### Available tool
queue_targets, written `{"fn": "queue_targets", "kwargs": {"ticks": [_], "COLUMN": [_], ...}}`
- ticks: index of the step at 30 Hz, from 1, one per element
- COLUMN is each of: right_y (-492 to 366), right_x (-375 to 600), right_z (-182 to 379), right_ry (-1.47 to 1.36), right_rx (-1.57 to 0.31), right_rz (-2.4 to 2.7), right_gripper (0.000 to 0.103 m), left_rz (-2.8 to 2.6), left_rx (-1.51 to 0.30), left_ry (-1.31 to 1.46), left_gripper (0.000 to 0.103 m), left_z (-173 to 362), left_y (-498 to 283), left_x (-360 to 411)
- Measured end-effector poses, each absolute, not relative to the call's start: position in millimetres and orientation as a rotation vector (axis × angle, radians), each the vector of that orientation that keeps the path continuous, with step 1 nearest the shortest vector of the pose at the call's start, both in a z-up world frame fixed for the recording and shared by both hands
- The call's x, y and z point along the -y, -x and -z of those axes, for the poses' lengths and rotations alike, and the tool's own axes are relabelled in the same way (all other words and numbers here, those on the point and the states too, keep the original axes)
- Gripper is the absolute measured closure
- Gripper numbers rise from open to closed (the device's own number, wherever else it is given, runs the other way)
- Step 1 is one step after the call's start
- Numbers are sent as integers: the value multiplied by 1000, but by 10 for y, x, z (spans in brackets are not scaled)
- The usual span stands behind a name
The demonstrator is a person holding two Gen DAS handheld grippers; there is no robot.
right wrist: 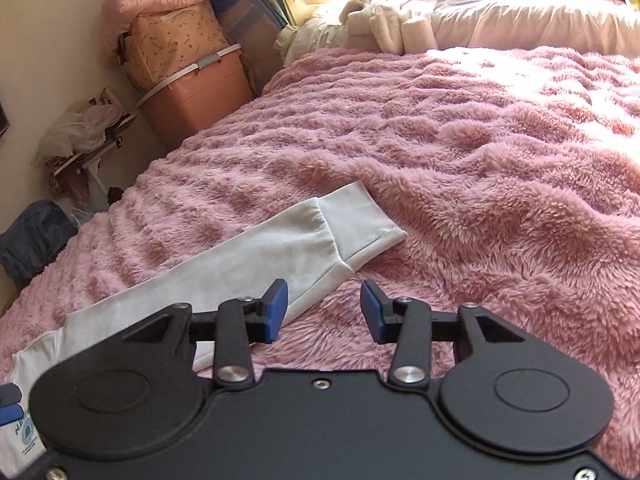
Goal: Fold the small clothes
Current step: 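Move the right tool to the sleeve cuff and close on it, then lift the cuff with the right tool and carry it across the shirt body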
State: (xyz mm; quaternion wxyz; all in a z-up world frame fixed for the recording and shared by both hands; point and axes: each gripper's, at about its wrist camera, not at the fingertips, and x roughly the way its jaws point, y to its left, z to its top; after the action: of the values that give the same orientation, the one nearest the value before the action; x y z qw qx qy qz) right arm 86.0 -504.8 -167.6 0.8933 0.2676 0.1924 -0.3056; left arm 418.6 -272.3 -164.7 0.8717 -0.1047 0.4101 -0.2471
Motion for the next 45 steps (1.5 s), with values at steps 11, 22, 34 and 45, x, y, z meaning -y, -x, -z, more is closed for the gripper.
{"fn": "queue_targets", "kwargs": {"ticks": [11, 22, 34, 45], "right_y": [-1214, -1257, -1521, -2114], "right_x": [5673, 5626, 4758, 2905], "right_z": [2167, 1974, 824, 315], "right_ry": [-793, -764, -633, -564], "right_rx": [-343, -260, -141, -129], "right_rz": [651, 631, 412, 17], "right_gripper": [62, 95, 95, 95], "left_rz": [526, 542, 464, 280], "left_rx": [-906, -937, -832, -835], "left_ry": [171, 174, 216, 268], "left_gripper": [35, 35, 35, 35], "left_z": [2032, 2109, 1443, 1287], "left_y": [-4307, -4328, -3807, -2988], "left_x": [2994, 2980, 1871, 26]}}
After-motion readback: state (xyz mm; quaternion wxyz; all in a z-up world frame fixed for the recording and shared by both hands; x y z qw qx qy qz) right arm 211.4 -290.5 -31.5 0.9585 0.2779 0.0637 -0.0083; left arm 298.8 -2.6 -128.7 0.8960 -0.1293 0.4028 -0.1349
